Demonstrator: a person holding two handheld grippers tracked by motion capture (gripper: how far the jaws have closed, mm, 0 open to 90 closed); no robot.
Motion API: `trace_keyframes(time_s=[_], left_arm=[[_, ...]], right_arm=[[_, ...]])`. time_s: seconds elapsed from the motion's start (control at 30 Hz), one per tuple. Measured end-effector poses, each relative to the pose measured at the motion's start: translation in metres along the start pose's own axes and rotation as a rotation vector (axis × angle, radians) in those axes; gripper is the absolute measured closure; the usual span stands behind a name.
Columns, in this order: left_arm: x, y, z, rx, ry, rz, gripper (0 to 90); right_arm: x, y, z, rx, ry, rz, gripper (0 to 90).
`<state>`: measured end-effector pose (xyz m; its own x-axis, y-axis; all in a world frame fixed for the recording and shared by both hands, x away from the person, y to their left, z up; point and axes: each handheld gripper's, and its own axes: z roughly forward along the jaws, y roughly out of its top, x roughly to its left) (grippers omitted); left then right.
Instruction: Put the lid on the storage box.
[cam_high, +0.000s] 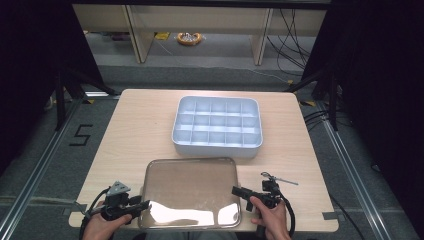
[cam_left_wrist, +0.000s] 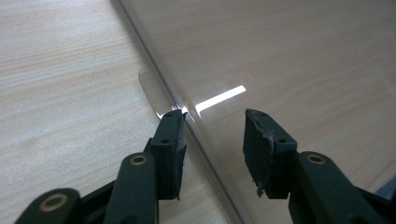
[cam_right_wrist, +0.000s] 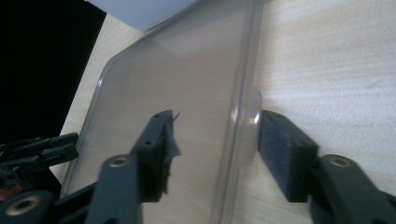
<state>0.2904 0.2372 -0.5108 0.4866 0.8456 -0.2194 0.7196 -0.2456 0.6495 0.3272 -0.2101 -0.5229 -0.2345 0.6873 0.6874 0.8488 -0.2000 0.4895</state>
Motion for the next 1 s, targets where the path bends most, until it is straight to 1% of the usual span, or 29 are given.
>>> trace_keyframes(time_s=[0.03, 0.07, 0.1, 0.13, 0.17, 0.2, 0.23, 0.27, 0.3, 0.33, 0.37, 0.4, 0.43, 0.47, 0.5, 0.53, 0.57, 0.63, 0.67, 0.7, 0.73, 0.8, 0.83, 0.87, 0.9, 0.93, 0.97, 1.0], left_arm=[[0.001, 0.000, 0.000, -0.004, -0.006, -0.003, 56.4], [0.001, 0.000, 0.000, -0.005, -0.013, -0.009, 56.2], [0.001, 0.000, 0.000, -0.006, -0.018, -0.013, 55.5], [0.002, -0.001, 0.000, -0.013, -0.018, -0.012, 55.2], [0.002, -0.001, 0.000, -0.012, -0.021, -0.011, 54.6], [0.002, -0.001, 0.000, -0.005, -0.022, -0.009, 53.7], [0.002, 0.000, -0.001, 0.003, -0.034, -0.011, 52.7], [0.002, 0.000, -0.001, 0.001, -0.037, -0.013, 51.7], [0.002, -0.001, 0.000, -0.014, -0.048, -0.025, 50.4], [0.002, -0.001, 0.000, -0.014, -0.048, -0.025, 47.8], [0.002, -0.001, 0.000, -0.014, -0.054, -0.028, 47.8], [0.002, -0.001, 0.000, -0.009, -0.061, -0.031, 41.9], [0.003, 0.000, 0.000, -0.003, -0.075, -0.040, 40.4], [0.005, 0.000, -0.001, 0.007, -0.085, -0.036, 38.8], [0.007, 0.001, -0.001, 0.003, -0.070, -0.052, 35.9], [0.009, 0.001, -0.002, 0.002, -0.047, -0.049, 31.5], [0.009, 0.001, -0.002, 0.002, -0.047, -0.049, 29.3], [0.014, 0.001, -0.003, -0.014, -0.035, -0.086, 28.4], [0.019, 0.000, -0.004, -0.024, -0.037, -0.112, 26.7], [0.019, 0.000, -0.004, -0.024, -0.037, -0.112, 26.7], [0.021, 0.001, -0.004, -0.021, -0.044, -0.117, 26.7], [0.022, 0.001, -0.004, -0.030, -0.056, -0.144, 26.1], [0.022, 0.002, -0.003, -0.040, -0.059, -0.166, 25.0], [0.024, 0.002, -0.003, -0.035, -0.067, -0.157, 25.0], [0.023, 0.004, 0.001, -0.054, -0.078, -0.188, 25.1], [0.023, 0.004, 0.001, -0.054, -0.078, -0.188, 25.2], [0.024, 0.006, 0.002, -0.044, -0.091, -0.180, 25.2], [0.022, 0.008, 0.005, -0.069, -0.103, -0.217, 25.6]], right_arm=[[0.005, -0.002, -0.001, 0.040, 0.015, 0.077, 58.2], [0.000, -0.003, 0.001, -0.004, 0.023, -0.001, 61.6], [0.006, -0.004, -0.001, 0.013, 0.029, -0.006, 65.7], [0.008, -0.004, -0.002, 0.002, 0.033, -0.011, 65.8], [0.004, -0.003, -0.002, -0.011, 0.041, -0.077, 66.1], [0.004, -0.003, -0.002, -0.011, 0.041, -0.077, 66.1], [0.007, -0.004, -0.006, -0.016, 0.051, -0.079, 67.1], [0.008, -0.004, -0.007, -0.017, 0.059, -0.086, 67.8], [0.009, -0.004, -0.009, -0.022, 0.075, -0.088, 68.6], [0.010, -0.004, -0.011, -0.040, 0.088, -0.104, 69.4], [0.010, -0.004, -0.011, -0.040, 0.088, -0.104, 69.4], [0.015, -0.003, -0.014, -0.040, 0.091, -0.130, 69.4], [0.017, -0.003, -0.015, -0.043, 0.093, -0.146, 69.5], [0.017, -0.003, -0.015, -0.048, 0.102, -0.153, 69.9], [0.017, -0.003, -0.015, -0.041, 0.102, -0.154, 70.0], [0.017, -0.003, -0.015, -0.043, 0.104, -0.156, 70.2], [0.017, -0.002, -0.015, -0.041, 0.107, -0.156, 70.9], [0.016, -0.002, -0.015, -0.039, 0.114, -0.158, 71.4], [0.018, -0.002, -0.016, -0.044, 0.129, -0.128, 71.8], [0.018, -0.002, -0.016, -0.044, 0.129, -0.128, 71.8], [0.016, -0.001, -0.016, -0.049, 0.127, -0.163, 71.8], [0.017, 0.000, -0.016, -0.044, 0.128, -0.164, 71.9], [0.019, 0.000, -0.017, -0.040, 0.133, -0.136, 72.0], [0.019, 0.000, -0.017, -0.040, 0.133, -0.136, 72.0], [0.019, 0.000, -0.017, -0.037, 0.134, -0.143, 72.0], [0.019, 0.000, -0.017, -0.037, 0.134, -0.143, 72.0], [0.020, 0.001, -0.016, -0.036, 0.135, -0.144, 72.0], [0.018, 0.003, -0.016, -0.041, 0.138, -0.186, 72.4]])
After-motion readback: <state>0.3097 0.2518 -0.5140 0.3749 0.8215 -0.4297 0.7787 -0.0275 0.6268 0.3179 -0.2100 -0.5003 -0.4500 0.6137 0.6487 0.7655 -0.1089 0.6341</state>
